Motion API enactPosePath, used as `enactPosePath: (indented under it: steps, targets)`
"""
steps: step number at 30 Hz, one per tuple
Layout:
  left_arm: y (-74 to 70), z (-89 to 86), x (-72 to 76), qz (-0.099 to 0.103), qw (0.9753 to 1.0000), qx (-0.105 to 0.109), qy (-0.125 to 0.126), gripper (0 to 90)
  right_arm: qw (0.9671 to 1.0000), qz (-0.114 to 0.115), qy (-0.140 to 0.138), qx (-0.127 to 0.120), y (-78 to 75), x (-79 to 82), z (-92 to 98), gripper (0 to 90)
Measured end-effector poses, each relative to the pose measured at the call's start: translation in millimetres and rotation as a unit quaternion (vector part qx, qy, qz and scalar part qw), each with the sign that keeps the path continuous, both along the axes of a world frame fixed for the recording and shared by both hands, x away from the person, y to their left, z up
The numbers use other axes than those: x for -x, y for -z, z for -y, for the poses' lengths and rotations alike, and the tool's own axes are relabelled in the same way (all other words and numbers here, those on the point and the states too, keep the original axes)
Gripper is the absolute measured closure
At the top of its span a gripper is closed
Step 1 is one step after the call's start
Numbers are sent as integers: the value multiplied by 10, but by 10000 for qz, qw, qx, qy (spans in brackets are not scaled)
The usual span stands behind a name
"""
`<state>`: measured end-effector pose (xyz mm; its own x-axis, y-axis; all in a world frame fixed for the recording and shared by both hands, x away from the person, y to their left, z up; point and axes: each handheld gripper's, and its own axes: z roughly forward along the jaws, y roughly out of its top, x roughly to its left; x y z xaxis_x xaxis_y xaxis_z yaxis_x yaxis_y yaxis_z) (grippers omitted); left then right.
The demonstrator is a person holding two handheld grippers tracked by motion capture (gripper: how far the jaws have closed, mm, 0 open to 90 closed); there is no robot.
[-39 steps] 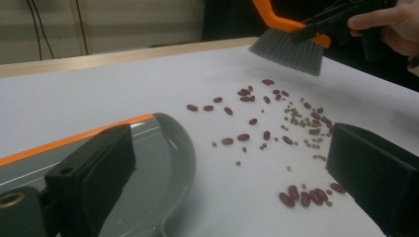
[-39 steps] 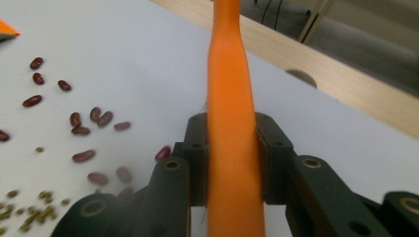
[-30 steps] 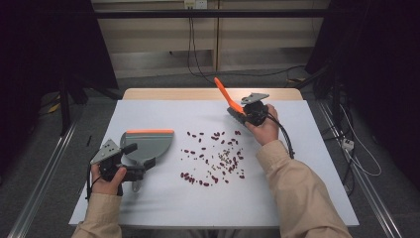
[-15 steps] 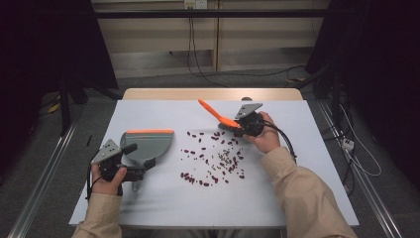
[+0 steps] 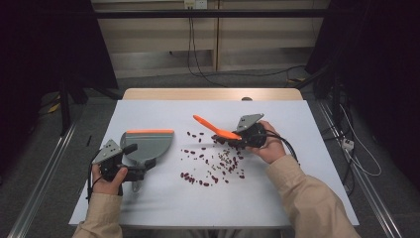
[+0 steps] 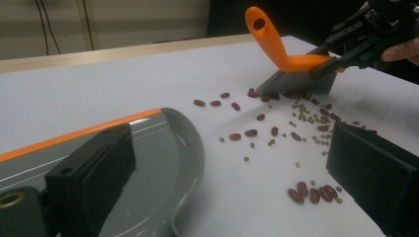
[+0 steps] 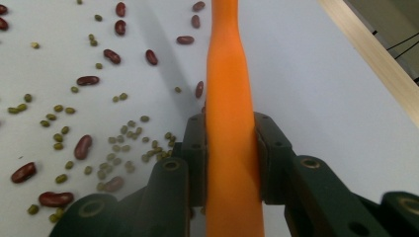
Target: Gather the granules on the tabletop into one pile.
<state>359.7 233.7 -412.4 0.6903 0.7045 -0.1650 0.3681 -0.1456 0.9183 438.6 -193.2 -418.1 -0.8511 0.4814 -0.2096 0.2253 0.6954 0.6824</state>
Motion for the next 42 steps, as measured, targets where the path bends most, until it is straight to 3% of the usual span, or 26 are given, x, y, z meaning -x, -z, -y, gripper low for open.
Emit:
enactPosePath:
  steps: [15, 19, 26, 29, 35, 42]
  targets:
    - [-3, 11, 2, 8, 10000, -23, 7, 46, 9998, 16, -196, 27, -38, 203, -39, 716]
    - [-4, 9, 4, 14, 10000, -32, 4, 46, 9996, 128, -127, -204, -103, 170, -15, 716]
    - [-2, 5, 0, 13, 10000, 7, 5, 46, 9979, 320, 247, -500, -203, -106, -16, 715]
    - [3, 7, -4, -6, 10000, 5, 22, 46, 9974, 440, 383, -427, -176, -258, -98, 715]
    - [8, -5, -10, -26, 10000, -20, 15, 46, 9969, 454, 542, -356, -36, -546, -289, 715]
    - [19, -3, -17, -52, 10000, -22, 8, 46, 9970, 616, 399, -231, 46, -715, -512, 715]
